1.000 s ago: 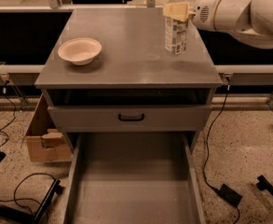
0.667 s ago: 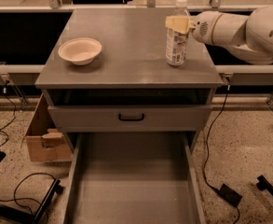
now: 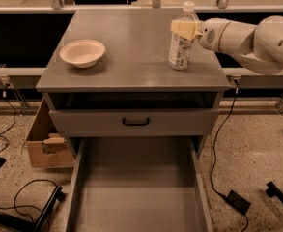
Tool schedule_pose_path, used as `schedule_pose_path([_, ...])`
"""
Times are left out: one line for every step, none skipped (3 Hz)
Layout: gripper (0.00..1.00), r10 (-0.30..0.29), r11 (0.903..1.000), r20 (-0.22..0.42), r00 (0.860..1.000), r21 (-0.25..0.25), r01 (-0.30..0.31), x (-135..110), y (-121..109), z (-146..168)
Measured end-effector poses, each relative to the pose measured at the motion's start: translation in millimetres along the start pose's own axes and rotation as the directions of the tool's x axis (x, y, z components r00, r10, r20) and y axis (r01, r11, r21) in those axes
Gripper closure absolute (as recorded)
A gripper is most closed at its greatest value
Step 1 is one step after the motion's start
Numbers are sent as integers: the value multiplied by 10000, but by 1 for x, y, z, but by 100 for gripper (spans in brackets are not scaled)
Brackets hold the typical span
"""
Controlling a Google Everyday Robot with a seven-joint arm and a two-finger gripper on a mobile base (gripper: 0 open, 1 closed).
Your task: Pick blue plastic bottle from middle drawer and place on counter
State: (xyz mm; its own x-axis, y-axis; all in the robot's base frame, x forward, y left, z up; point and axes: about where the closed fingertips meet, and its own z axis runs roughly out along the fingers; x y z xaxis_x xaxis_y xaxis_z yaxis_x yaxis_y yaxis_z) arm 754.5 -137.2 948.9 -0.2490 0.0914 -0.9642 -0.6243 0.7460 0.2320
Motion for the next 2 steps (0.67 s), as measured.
schedule_pose_path([59,0,10000,0,10000,0,0,-4,1,-1])
schedule_pose_path([36,1,10000,0,10000,0,-1,-4,1,0])
